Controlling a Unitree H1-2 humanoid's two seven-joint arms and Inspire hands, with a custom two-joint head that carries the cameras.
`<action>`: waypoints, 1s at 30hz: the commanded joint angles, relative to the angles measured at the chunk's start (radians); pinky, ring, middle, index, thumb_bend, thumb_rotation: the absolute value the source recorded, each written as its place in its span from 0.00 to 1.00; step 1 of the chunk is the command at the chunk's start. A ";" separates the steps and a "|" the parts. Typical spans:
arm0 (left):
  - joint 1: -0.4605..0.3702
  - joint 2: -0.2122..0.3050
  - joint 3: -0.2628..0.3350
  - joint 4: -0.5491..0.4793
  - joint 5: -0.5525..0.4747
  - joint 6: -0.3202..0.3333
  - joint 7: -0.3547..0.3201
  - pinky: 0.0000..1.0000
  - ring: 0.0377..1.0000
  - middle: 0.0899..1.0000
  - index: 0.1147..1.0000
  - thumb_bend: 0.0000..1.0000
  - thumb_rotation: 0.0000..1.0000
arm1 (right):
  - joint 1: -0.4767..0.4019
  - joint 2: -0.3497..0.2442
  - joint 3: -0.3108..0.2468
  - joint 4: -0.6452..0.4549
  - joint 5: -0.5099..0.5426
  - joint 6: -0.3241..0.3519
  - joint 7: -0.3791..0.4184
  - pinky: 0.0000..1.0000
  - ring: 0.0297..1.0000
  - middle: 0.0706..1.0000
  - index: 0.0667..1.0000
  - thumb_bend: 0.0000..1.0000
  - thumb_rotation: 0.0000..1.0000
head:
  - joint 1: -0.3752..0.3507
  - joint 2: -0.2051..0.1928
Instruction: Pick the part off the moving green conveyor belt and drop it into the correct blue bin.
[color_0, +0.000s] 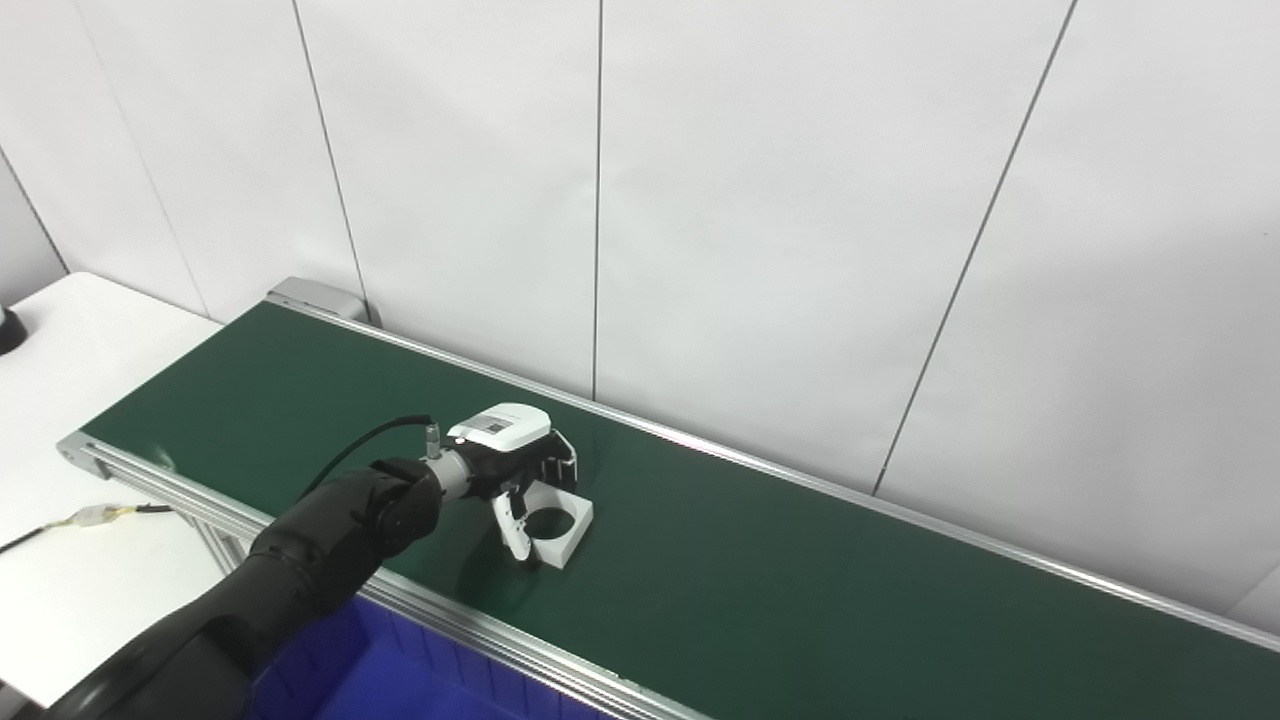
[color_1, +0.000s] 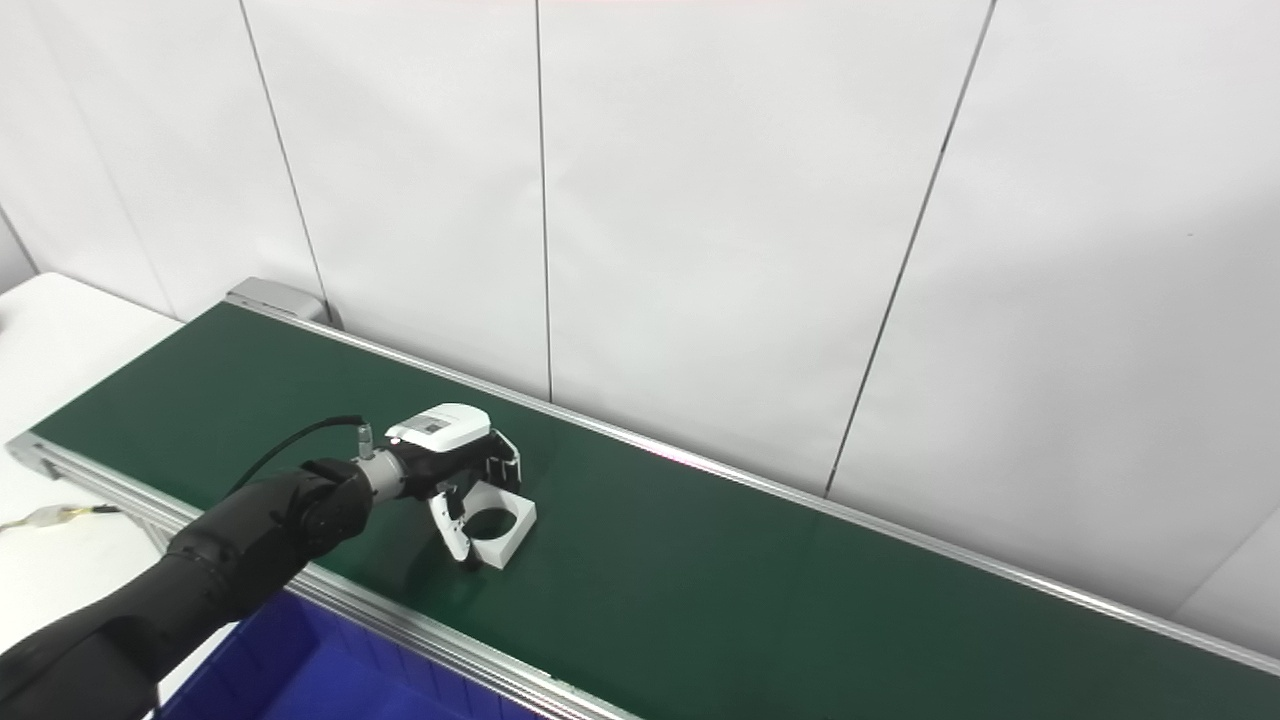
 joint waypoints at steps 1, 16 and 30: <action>-0.021 0.028 0.014 0.006 -0.021 -0.013 -0.007 0.42 0.40 0.43 0.47 0.50 0.00 | -0.004 0.006 0.001 -0.029 0.006 -0.057 0.009 0.75 0.79 0.82 0.90 0.53 0.64 | -0.001 -0.001; 0.009 0.043 0.035 -0.102 -0.064 -0.006 -0.044 0.43 0.40 0.43 0.46 0.50 0.00 | -0.007 0.004 0.002 -0.026 0.004 -0.058 0.010 0.74 0.79 0.82 0.90 0.53 0.63 | -0.013 0.006; 0.203 0.074 0.220 -0.623 -0.204 0.063 -0.139 0.46 0.43 0.44 0.43 0.50 0.00 | 0.005 0.006 0.003 -0.040 0.001 -0.057 0.008 0.73 0.78 0.81 0.89 0.57 0.64 | -0.035 0.033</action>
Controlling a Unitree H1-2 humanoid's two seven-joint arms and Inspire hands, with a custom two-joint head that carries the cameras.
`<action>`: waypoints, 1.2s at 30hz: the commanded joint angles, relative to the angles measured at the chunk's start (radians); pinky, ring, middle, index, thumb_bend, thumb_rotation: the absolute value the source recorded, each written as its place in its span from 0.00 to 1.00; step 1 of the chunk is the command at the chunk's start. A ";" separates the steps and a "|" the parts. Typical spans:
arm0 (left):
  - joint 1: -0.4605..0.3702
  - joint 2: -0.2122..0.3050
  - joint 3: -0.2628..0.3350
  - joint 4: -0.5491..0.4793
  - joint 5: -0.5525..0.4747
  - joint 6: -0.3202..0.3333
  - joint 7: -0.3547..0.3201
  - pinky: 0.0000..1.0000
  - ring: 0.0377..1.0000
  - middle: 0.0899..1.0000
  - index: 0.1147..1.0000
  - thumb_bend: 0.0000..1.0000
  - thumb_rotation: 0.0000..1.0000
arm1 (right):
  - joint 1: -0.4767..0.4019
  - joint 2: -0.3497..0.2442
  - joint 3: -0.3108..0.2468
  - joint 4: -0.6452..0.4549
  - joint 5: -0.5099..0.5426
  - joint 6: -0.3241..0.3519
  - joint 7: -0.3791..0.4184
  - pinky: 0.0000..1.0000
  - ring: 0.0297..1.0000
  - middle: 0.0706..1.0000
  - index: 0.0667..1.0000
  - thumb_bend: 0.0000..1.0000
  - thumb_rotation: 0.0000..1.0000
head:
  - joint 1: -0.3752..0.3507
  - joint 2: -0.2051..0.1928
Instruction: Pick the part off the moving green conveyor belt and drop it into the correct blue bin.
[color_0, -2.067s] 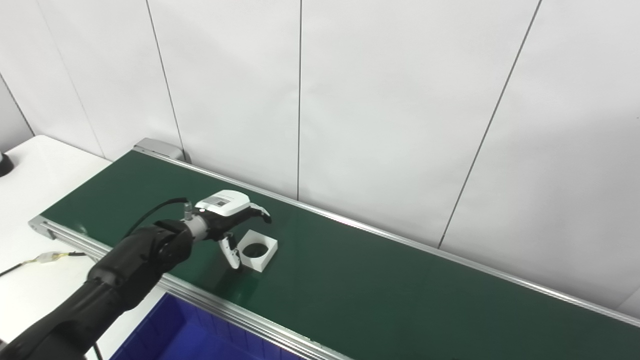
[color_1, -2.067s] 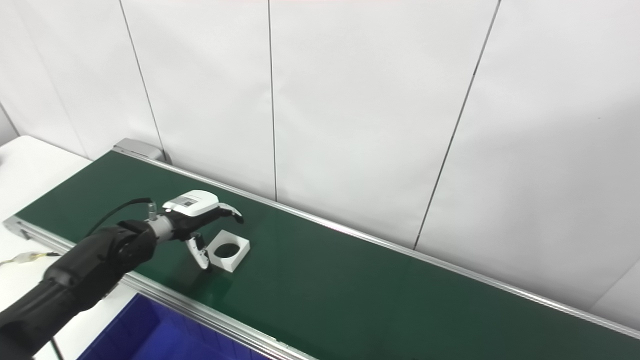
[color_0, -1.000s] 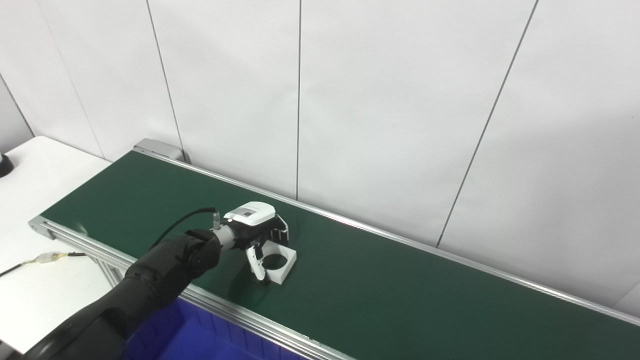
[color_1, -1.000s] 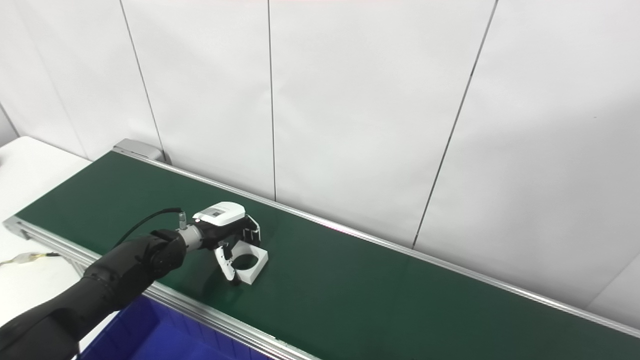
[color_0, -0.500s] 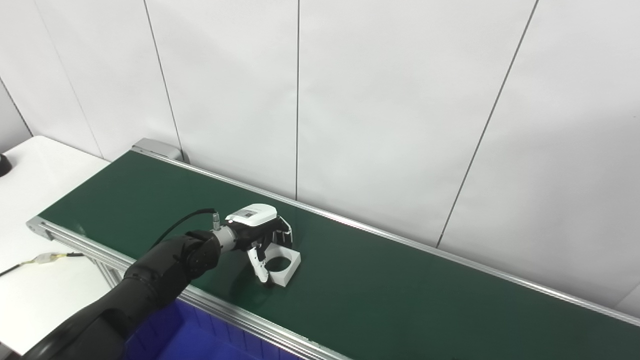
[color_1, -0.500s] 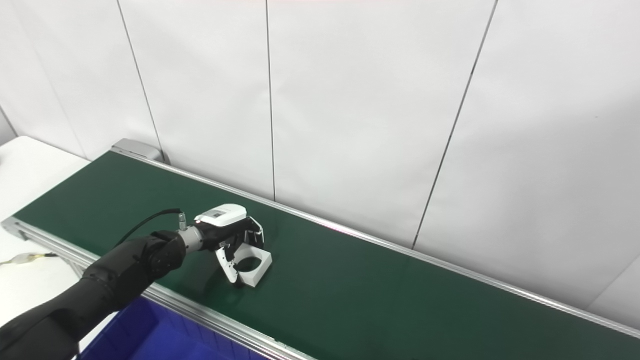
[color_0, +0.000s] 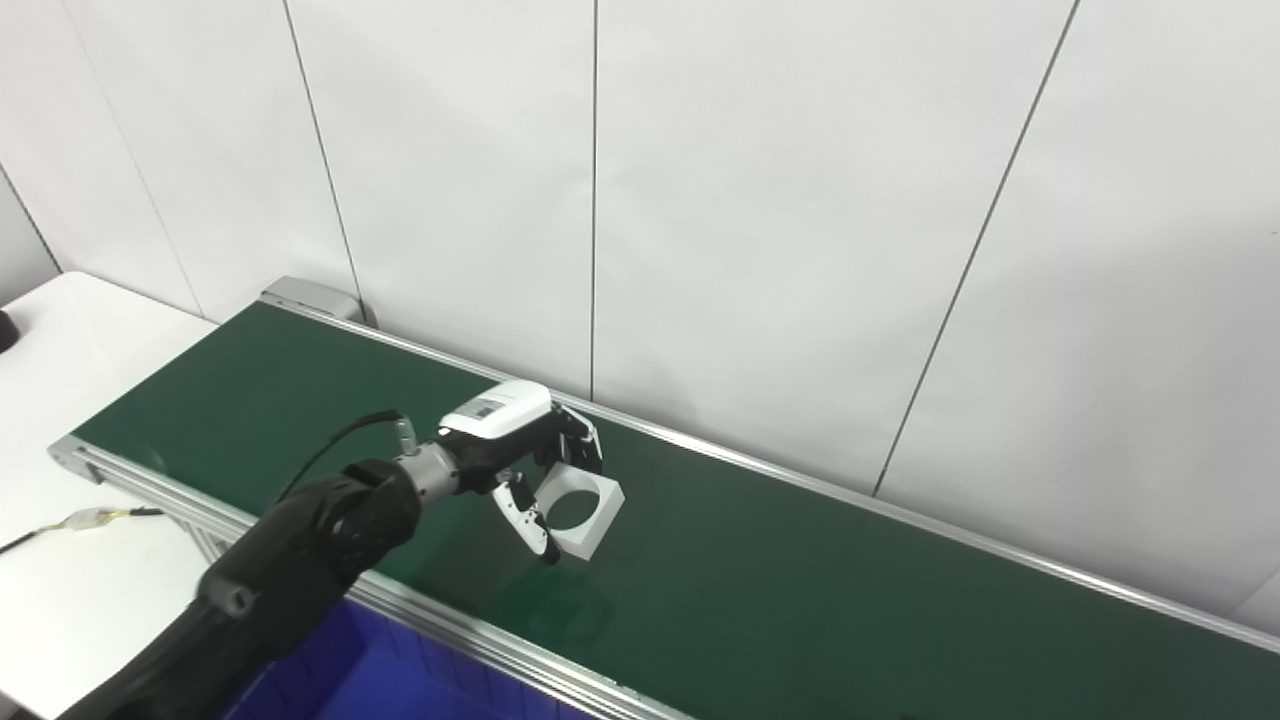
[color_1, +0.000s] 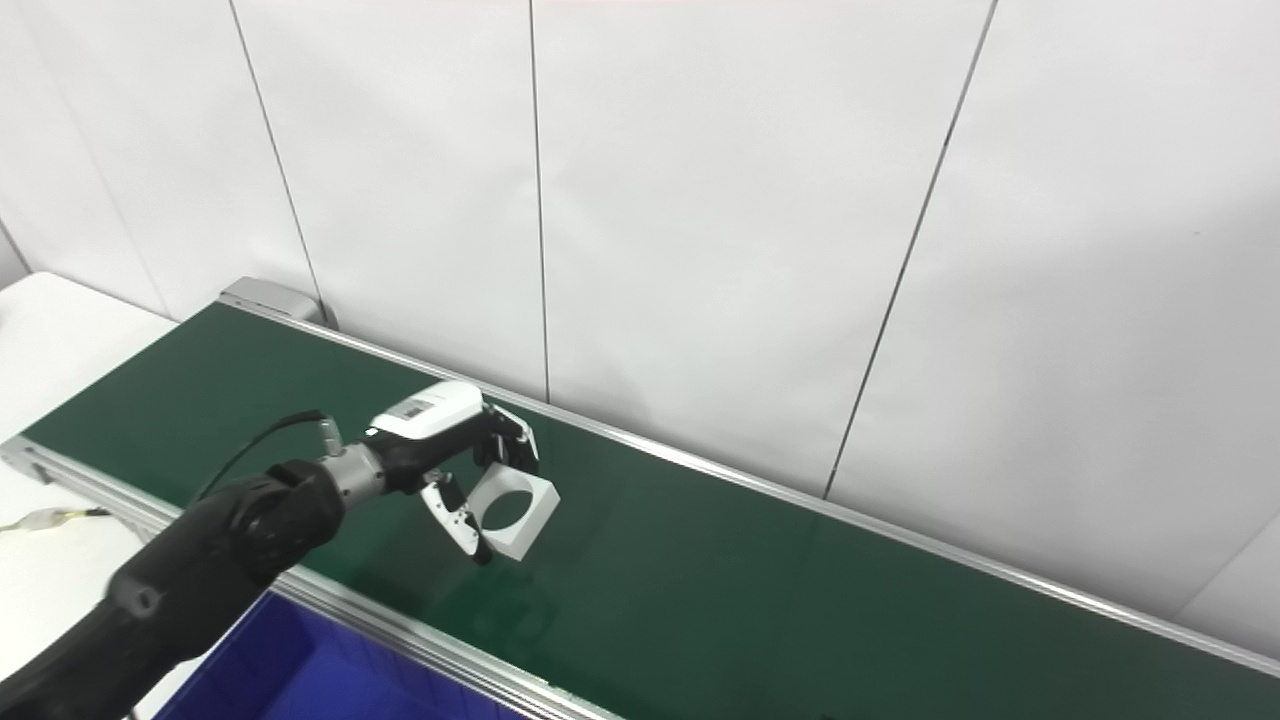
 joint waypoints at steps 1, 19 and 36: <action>0.003 0.035 0.040 -0.089 -0.046 0.012 -0.012 0.46 0.43 0.44 0.43 0.50 0.00 | 0.006 0.007 0.001 -0.035 0.003 -0.054 0.008 0.73 0.78 0.81 0.89 0.58 0.64 | -0.001 0.001; 0.184 0.065 0.201 -0.557 -0.244 0.138 -0.160 0.44 0.41 0.43 0.44 0.50 0.00 | 0.041 0.007 0.009 -0.139 0.005 -0.007 0.019 0.73 0.78 0.81 0.88 0.63 0.65 | -0.083 0.196; 0.309 0.094 0.273 -0.795 -0.362 0.273 -0.244 0.44 0.44 0.45 0.42 0.50 0.00 | 0.045 -0.008 -0.013 -0.304 0.018 0.139 0.032 0.70 0.75 0.78 0.85 0.67 0.61 | -0.073 0.404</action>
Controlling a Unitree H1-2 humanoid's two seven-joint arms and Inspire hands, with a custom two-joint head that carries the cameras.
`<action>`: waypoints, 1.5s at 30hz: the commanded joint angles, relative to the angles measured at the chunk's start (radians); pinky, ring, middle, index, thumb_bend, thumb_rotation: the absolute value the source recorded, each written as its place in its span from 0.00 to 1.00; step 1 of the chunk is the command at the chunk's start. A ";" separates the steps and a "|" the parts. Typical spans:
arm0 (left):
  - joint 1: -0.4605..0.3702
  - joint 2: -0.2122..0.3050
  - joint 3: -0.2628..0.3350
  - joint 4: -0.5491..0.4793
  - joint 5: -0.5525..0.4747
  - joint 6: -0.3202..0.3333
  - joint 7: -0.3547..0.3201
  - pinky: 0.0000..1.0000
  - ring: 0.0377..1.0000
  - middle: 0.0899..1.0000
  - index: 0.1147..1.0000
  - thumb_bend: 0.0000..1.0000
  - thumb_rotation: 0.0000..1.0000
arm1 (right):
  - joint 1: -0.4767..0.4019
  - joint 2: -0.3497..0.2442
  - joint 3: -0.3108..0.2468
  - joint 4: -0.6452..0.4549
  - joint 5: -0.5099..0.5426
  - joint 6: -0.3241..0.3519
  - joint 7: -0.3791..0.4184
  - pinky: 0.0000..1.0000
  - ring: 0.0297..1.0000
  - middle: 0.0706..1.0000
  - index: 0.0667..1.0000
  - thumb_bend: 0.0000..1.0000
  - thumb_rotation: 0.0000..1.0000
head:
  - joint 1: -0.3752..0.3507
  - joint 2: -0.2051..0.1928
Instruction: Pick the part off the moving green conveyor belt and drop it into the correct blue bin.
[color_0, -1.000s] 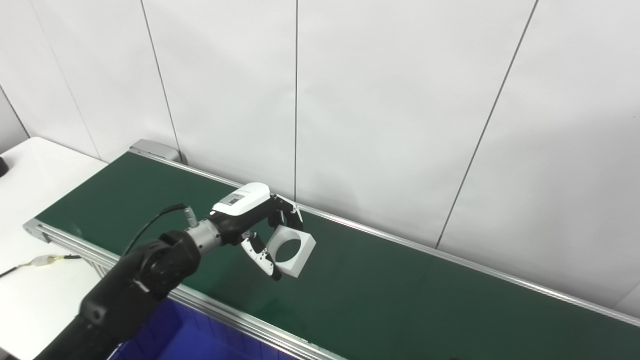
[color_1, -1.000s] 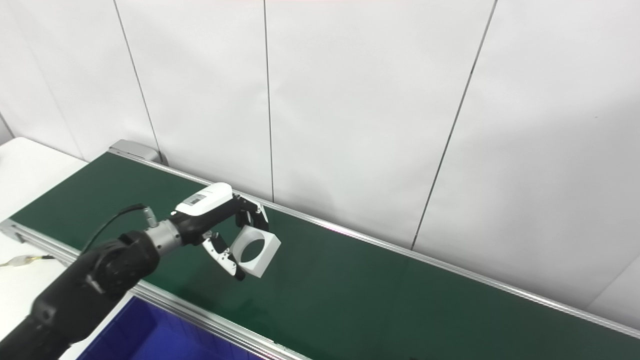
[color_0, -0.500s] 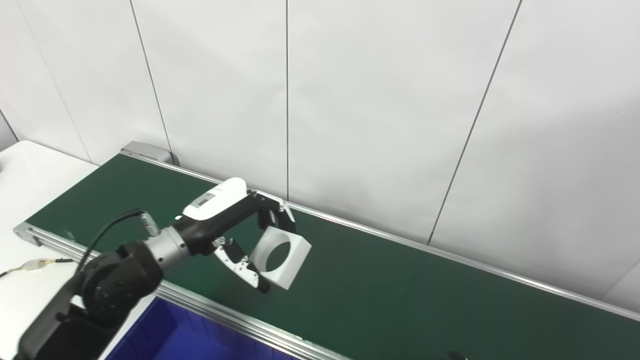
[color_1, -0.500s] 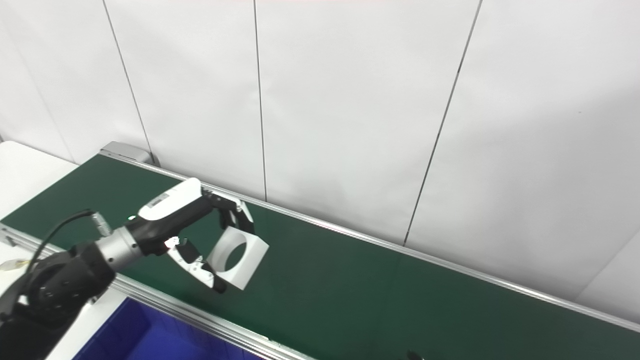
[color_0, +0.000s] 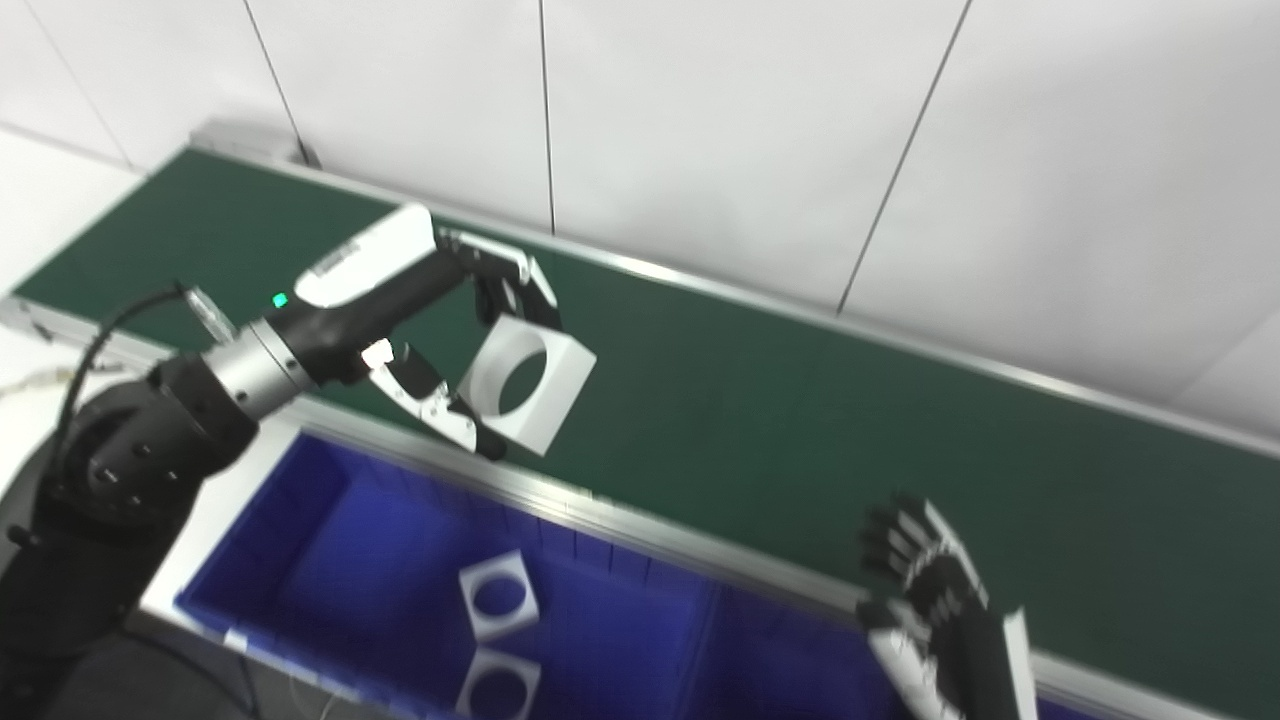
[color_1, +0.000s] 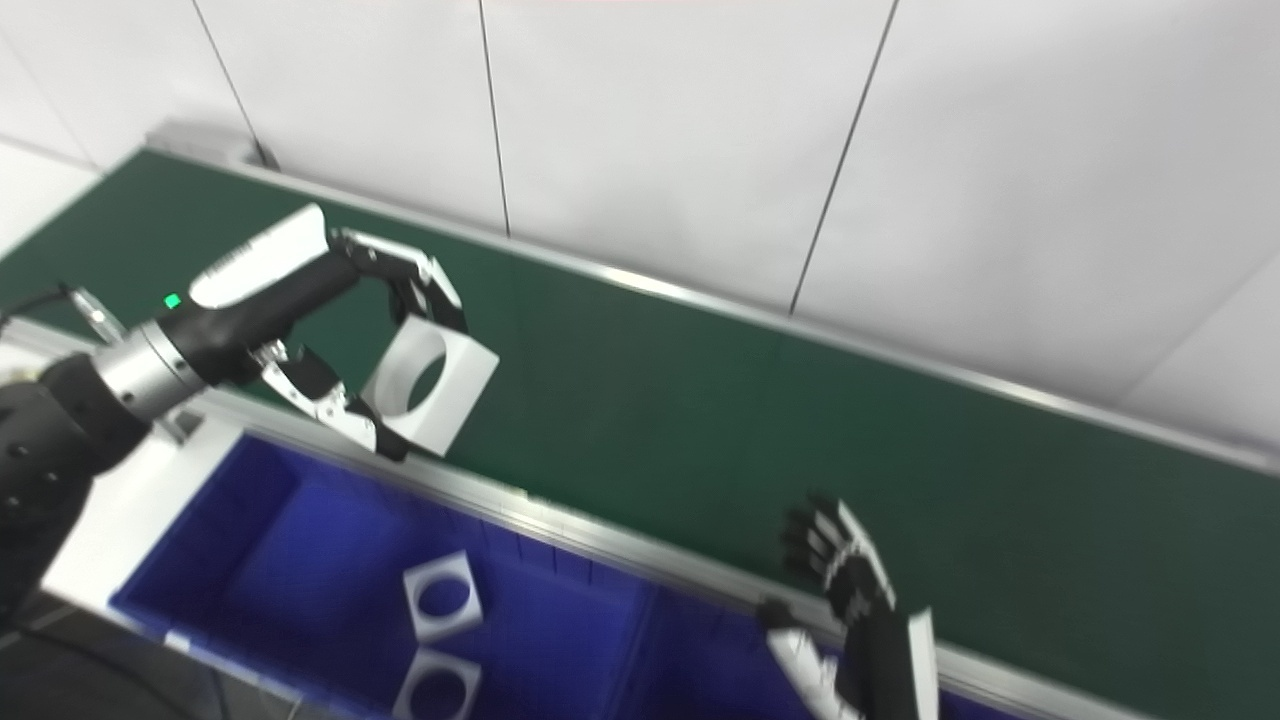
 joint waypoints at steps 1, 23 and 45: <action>0.002 0.032 0.023 -0.043 -0.020 0.034 -0.003 0.44 0.44 0.45 0.42 0.50 0.00 | -0.007 0.002 -0.006 -0.048 0.010 0.015 0.013 0.69 0.74 0.78 0.85 0.67 0.60 | 0.006 0.008; 0.251 -0.058 0.024 -0.005 0.038 0.032 0.031 0.38 0.41 0.43 0.44 0.50 0.00 | 0.008 -0.006 -0.041 -0.116 0.032 0.076 0.028 0.67 0.72 0.76 0.84 0.67 0.58 | 0.058 0.025; 0.334 -0.132 -0.056 0.314 0.197 -0.126 0.133 0.38 0.39 0.44 0.45 0.50 0.00 | 0.018 -0.010 -0.058 -0.108 0.050 0.054 0.029 0.68 0.73 0.76 0.85 0.67 0.56 | 0.059 0.023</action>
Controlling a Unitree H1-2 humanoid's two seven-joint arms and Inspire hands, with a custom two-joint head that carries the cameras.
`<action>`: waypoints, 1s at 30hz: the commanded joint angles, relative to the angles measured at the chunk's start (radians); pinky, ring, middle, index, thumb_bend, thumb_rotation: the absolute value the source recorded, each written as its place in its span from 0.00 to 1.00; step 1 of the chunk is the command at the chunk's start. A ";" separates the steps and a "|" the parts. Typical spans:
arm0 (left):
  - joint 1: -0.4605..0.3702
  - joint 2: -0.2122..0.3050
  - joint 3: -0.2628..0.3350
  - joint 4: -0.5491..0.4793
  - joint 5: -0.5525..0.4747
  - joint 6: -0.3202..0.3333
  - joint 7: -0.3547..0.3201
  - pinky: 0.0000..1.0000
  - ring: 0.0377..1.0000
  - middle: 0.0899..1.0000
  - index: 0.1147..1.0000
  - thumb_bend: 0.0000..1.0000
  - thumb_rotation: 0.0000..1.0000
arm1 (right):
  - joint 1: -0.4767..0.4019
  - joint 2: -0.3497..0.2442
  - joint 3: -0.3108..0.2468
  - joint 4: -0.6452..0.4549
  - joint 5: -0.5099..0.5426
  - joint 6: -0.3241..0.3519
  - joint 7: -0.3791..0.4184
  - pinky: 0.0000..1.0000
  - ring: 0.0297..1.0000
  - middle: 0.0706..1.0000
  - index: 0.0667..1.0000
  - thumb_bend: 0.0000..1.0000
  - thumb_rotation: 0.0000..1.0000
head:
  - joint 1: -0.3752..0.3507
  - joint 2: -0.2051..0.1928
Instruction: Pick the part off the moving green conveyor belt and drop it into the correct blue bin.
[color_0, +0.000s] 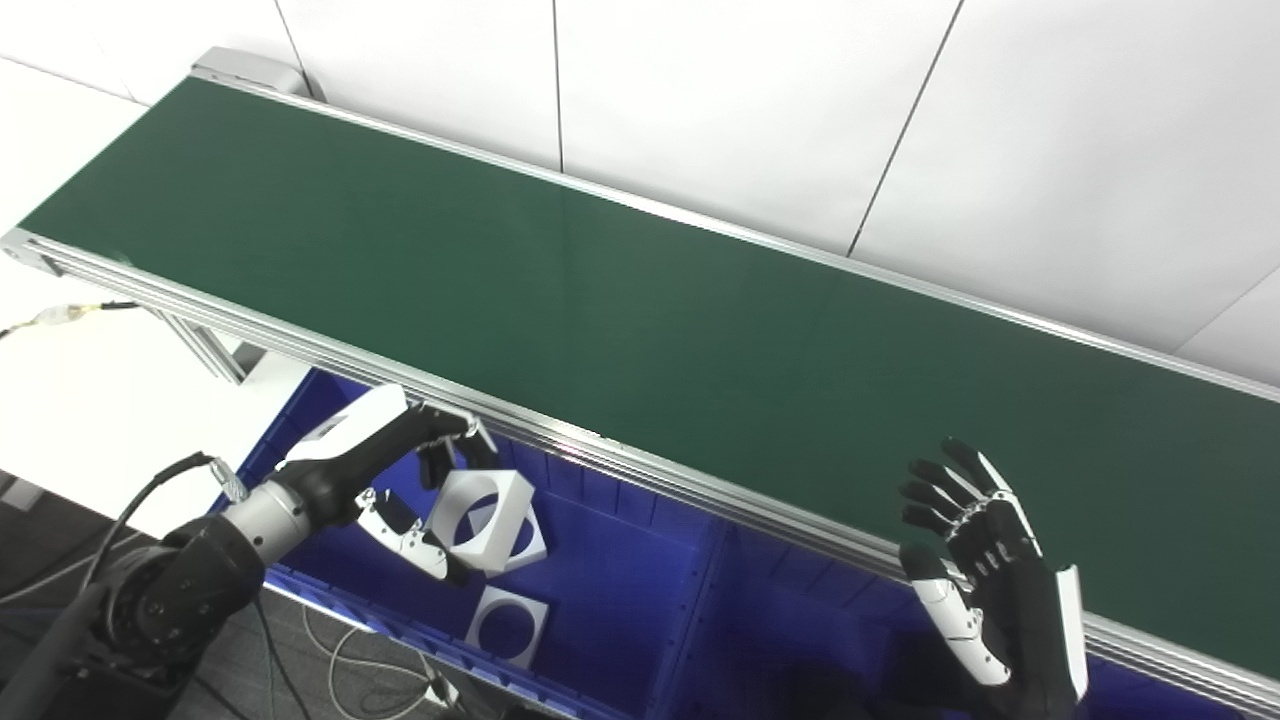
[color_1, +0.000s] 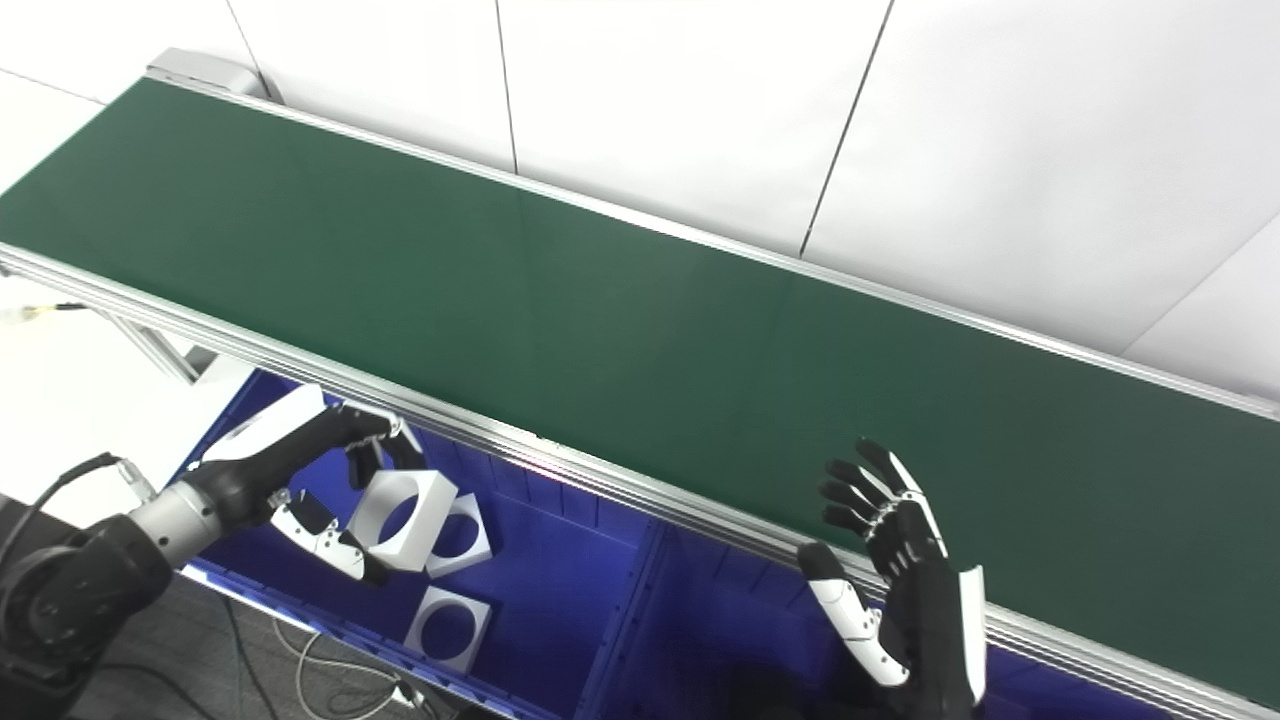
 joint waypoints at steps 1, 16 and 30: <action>-0.010 0.012 0.005 -0.005 -0.003 -0.034 0.028 0.39 0.39 0.44 0.45 0.50 0.00 | -0.004 0.001 -0.002 -0.031 0.008 -0.018 0.010 0.68 0.73 0.75 0.85 0.67 0.56 | -0.004 0.001; -0.024 0.028 -0.025 0.075 0.130 -0.113 0.090 0.35 0.36 0.42 0.46 0.50 0.00 | -0.003 0.005 0.005 -0.044 0.002 -0.010 0.012 0.67 0.72 0.76 0.85 0.66 0.56 | -0.006 -0.002; -0.052 0.020 -0.040 0.084 0.168 -0.090 0.090 0.39 0.38 0.42 0.46 0.50 0.00 | -0.001 0.010 0.007 -0.039 -0.006 -0.013 0.009 0.67 0.72 0.75 0.84 0.66 0.56 | -0.011 -0.008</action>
